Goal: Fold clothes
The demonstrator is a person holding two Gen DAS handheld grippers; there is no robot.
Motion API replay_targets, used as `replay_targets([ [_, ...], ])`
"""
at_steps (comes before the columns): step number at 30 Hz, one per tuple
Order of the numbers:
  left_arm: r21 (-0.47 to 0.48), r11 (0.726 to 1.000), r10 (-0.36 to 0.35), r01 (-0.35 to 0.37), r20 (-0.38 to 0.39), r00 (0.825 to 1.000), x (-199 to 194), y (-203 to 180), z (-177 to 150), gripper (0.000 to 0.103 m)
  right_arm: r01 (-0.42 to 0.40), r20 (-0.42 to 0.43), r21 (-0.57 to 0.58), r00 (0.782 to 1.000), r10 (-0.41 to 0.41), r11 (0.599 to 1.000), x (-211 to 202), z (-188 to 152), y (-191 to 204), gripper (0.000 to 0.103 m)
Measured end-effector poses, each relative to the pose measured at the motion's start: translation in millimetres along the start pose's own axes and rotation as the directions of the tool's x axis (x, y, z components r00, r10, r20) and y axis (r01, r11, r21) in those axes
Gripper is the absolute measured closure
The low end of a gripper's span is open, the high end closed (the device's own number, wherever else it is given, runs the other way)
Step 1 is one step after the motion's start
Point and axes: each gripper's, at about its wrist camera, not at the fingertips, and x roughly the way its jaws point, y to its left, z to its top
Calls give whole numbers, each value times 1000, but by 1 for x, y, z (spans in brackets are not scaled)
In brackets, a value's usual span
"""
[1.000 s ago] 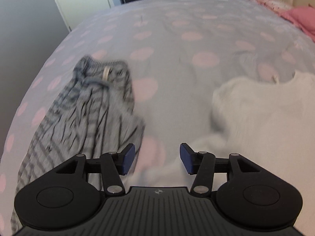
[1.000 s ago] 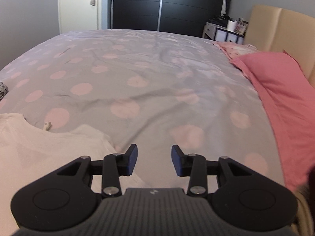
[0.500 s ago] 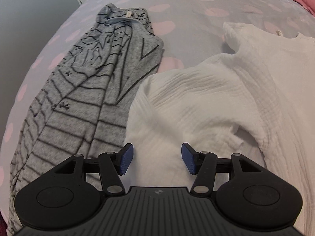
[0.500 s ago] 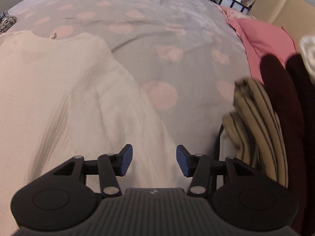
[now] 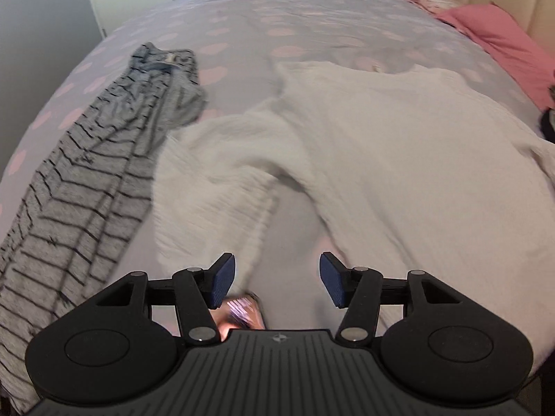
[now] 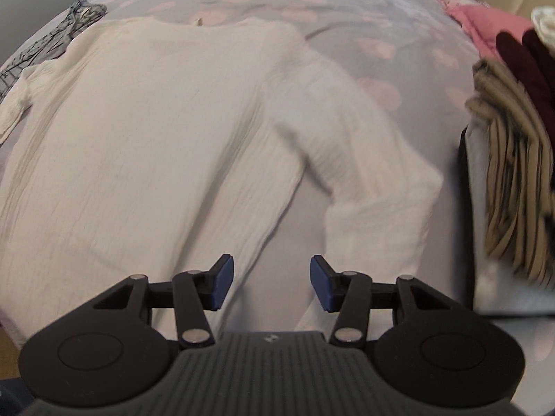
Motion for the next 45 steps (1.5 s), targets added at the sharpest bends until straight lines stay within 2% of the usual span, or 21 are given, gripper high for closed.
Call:
replay_targets([
  [5, 21, 998, -61, 63, -85, 995, -6, -36, -36, 51, -50, -45, 68, 998, 53, 996, -9, -32, 8, 52],
  [10, 82, 989, -109, 125, -175, 979, -9, -69, -73, 51, -122, -81, 128, 988, 133, 984, -17, -59, 17, 54],
  [15, 137, 981, -102, 135, -226, 969, -11, -88, -100, 56, -155, -148, 84, 975, 167, 984, -26, -90, 35, 59],
  [19, 170, 976, -80, 134, -295, 952, -5, -97, -117, 58, -161, -230, 81, 957, 175, 984, -21, -115, 41, 61],
  [23, 222, 966, -51, 135, -345, 937, 11, -104, -129, 58, -128, -293, 57, 946, 140, 990, 1, -130, 37, 61],
  [26, 249, 957, -54, 150, -355, 933, 21, -108, -135, 61, -146, -320, 47, 935, 153, 988, 18, -137, 35, 64],
  [29, 225, 960, -80, 168, -353, 932, 27, -107, -139, 63, -178, -305, 37, 935, 181, 983, 25, -139, 37, 67],
  [31, 211, 962, -93, 175, -348, 933, 29, -107, -141, 71, -196, -292, 34, 936, 197, 980, 27, -140, 39, 69],
  [34, 173, 965, -130, 197, -338, 932, 31, -102, -139, 88, -207, -285, 32, 936, 207, 978, 24, -140, 39, 98],
  [36, 125, 966, -172, 225, -335, 926, 30, -95, -138, 97, -206, -290, 35, 935, 207, 978, 20, -140, 38, 98],
  [42, 147, 963, -166, 225, -332, 929, 15, -90, -143, 101, -198, -330, 18, 924, 193, 980, 8, -140, 37, 99],
  [45, 178, 962, -133, 209, -363, 922, 8, -93, -140, 102, -190, -352, 11, 918, 182, 982, -3, -136, 35, 99],
])
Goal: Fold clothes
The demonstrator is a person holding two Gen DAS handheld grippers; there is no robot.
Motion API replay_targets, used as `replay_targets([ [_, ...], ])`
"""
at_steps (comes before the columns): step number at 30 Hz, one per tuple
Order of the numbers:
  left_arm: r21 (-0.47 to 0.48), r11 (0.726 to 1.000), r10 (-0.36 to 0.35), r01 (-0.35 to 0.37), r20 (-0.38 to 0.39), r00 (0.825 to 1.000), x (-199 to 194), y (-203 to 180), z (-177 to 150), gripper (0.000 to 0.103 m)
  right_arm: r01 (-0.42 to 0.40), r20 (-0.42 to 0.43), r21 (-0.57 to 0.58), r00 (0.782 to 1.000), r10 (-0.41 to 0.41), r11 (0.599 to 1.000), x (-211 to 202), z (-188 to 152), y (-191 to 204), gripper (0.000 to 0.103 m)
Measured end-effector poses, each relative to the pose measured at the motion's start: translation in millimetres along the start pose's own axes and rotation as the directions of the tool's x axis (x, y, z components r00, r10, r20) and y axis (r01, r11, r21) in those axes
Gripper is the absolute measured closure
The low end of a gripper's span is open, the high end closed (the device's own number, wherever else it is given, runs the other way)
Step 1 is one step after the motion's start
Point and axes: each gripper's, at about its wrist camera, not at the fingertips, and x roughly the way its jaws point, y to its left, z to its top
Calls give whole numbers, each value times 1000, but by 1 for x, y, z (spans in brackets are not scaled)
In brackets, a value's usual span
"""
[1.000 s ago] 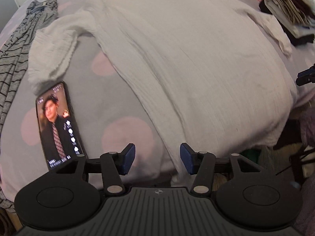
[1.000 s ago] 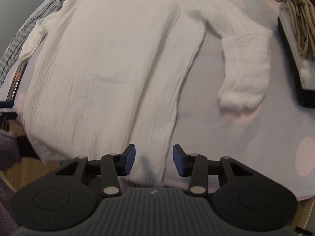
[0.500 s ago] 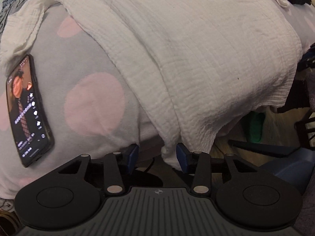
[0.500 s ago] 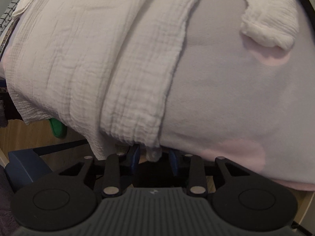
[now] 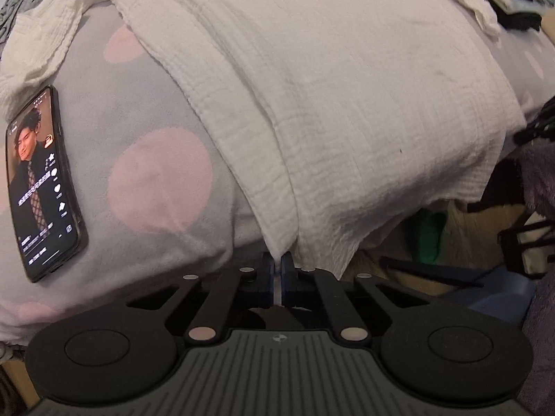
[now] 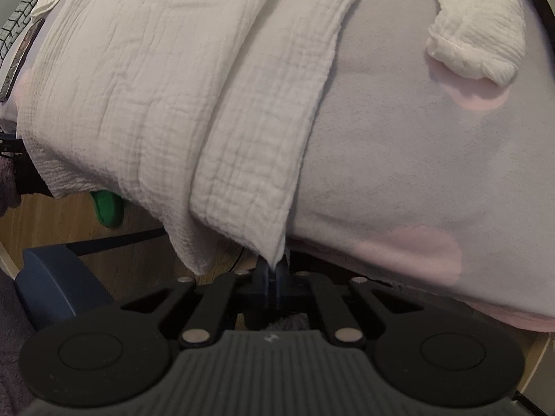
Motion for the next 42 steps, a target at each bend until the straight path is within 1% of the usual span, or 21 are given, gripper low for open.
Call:
replay_targets([
  [4, -15, 1000, 23, -23, -28, 999, -22, 6, 2, 102, 14, -32, -43, 999, -16, 999, -31, 2, 3, 99],
  [8, -76, 996, 41, -45, -53, 998, -40, 27, 1, 102, 94, -65, -107, 993, -101, 990, -58, 0, -5, 100],
  [11, -122, 991, 51, -62, -93, 994, -46, 45, -6, 102, 145, -92, -78, 984, -152, 986, -71, -3, -25, 100],
  [14, -141, 987, 49, -70, -142, 989, -45, 55, -12, 102, 141, -142, -40, 979, -146, 989, -72, -9, -45, 100],
  [18, -117, 986, 89, -115, -210, 974, -26, 50, -14, 102, 122, -211, 6, 970, -118, 993, -56, -14, -61, 102],
  [21, -116, 984, 107, -135, -227, 968, -17, 53, -14, 102, 105, -224, 4, 969, -102, 994, -48, -12, -62, 102],
  [23, -132, 983, 95, -128, -230, 968, -13, 55, -12, 102, 105, -226, -15, 968, -106, 994, -44, -11, -60, 102],
  [25, -160, 983, 56, -92, -217, 975, -17, 58, -10, 101, 99, -226, -31, 969, -104, 995, -43, -10, -58, 101],
  [26, -169, 982, 53, -89, -208, 977, -21, 59, -8, 101, 91, -227, -35, 969, -96, 995, -44, -10, -58, 96],
  [29, -207, 976, 40, -73, -161, 986, -37, 66, -3, 99, 71, -200, 0, 977, -69, 997, -52, -7, -66, 94],
  [30, -224, 973, 31, -62, -140, 990, -43, 69, 0, 95, 67, -183, 18, 981, -63, 998, -56, -5, -70, 93],
  [31, -239, 970, 25, -51, -111, 994, -48, 70, 3, 89, 64, -161, 33, 985, -58, 997, -61, -3, -73, 91],
  [34, -272, 962, 22, -27, -19, 1000, -64, 76, 13, 86, 58, -88, 52, 995, -53, 997, -80, 2, -84, 88],
  [36, -287, 957, 46, -35, 30, 999, -76, 82, 26, 84, 60, -25, 59, 998, -59, 996, -96, 4, -79, 84],
  [37, -299, 953, 63, -44, 54, 997, -82, 86, 36, 81, 64, 10, 64, 998, -65, 996, -105, 3, -73, 77],
  [38, -312, 949, 82, -55, 75, 994, -88, 90, 44, 79, 68, 43, 69, 997, -71, 995, -111, 8, -72, 73],
  [40, -331, 940, 125, -82, 110, 986, -93, 94, 65, 77, 76, 108, 81, 991, -84, 994, -124, 19, -70, 72],
  [42, -345, 931, 174, -115, 143, 974, -96, 102, 84, 77, 68, 174, 96, 981, -84, 993, -124, 34, -63, 72],
])
